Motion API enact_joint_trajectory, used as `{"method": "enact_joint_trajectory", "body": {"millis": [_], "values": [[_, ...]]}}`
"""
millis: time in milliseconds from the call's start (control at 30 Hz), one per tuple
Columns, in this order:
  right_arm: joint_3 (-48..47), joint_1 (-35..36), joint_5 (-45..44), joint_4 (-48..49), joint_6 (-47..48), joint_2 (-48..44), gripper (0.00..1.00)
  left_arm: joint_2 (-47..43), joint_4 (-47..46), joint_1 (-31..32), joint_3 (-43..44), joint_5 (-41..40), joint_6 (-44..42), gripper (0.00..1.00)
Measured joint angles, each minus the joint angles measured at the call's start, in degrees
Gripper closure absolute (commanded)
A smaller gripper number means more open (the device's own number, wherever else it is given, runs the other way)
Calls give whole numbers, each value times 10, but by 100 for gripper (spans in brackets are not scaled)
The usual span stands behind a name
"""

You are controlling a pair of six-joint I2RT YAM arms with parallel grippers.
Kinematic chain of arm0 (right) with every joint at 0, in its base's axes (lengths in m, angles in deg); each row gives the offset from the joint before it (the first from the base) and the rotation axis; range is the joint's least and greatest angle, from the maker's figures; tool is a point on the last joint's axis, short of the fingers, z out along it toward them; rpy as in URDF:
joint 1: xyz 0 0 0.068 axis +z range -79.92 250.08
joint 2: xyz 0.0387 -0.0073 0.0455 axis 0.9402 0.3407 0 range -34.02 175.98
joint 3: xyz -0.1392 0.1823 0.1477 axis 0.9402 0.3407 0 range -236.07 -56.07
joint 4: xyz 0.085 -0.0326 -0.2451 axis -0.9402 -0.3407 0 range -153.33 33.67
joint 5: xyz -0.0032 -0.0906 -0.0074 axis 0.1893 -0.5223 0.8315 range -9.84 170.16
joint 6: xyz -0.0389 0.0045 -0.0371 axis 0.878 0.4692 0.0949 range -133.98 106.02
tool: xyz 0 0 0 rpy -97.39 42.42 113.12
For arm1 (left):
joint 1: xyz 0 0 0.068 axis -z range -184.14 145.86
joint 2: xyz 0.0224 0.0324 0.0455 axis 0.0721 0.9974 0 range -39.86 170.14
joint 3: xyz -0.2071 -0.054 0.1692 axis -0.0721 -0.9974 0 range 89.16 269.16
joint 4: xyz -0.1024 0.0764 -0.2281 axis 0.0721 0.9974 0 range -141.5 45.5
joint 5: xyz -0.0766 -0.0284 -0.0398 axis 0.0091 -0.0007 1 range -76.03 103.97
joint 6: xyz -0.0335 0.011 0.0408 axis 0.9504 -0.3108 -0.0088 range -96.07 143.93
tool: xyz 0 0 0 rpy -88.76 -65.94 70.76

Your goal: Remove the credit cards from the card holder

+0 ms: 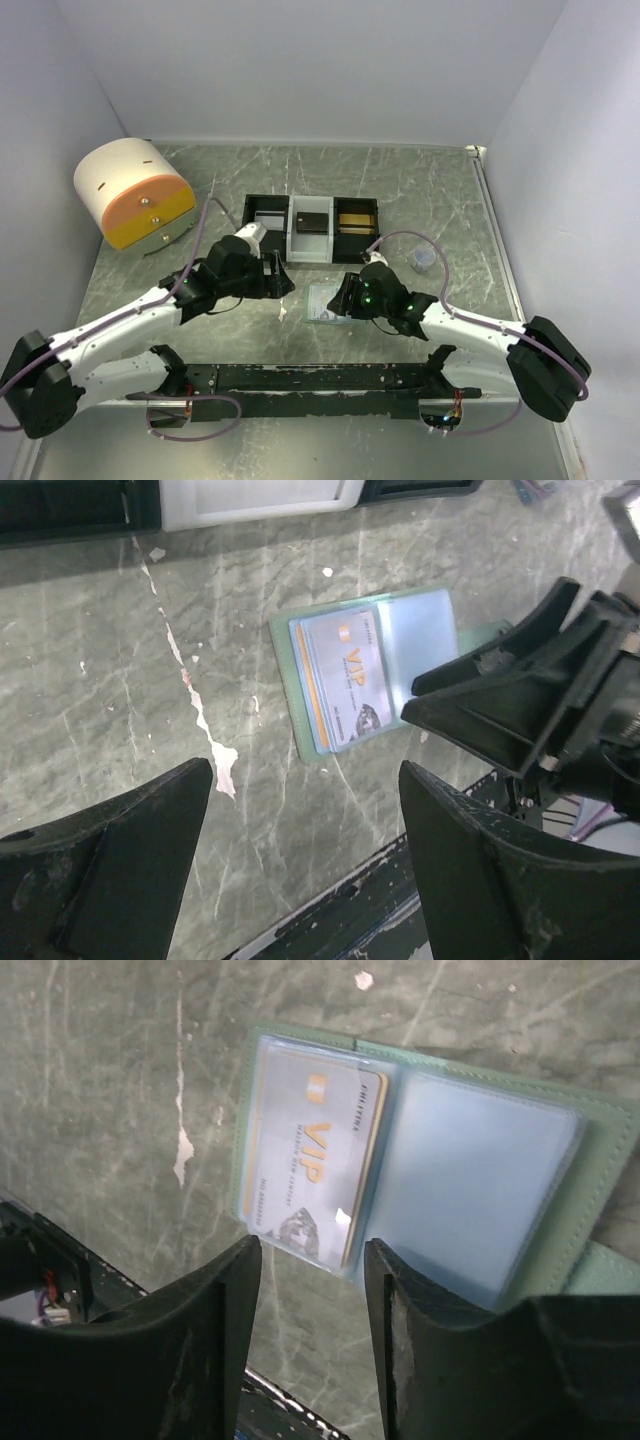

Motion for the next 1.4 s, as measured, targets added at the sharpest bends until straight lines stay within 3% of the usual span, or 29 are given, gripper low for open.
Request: {"method": "enact_joint_trajectory", "body": {"millis": [200, 733, 967, 1167, 1400], "values": [[-9, -27, 30, 29, 8, 38, 63, 81, -29, 39, 5, -49, 31, 16], [6, -61, 113, 172, 12, 156, 83, 155, -86, 86, 7, -63, 61, 35], [6, -61, 156, 240, 10, 204, 82, 161, -102, 89, 3, -68, 63, 44], [7, -61, 176, 257, 12, 212, 78, 226, -116, 105, 4, -68, 63, 53], [8, -61, 171, 241, 10, 200, 76, 268, -116, 127, 11, -81, 70, 71]]}}
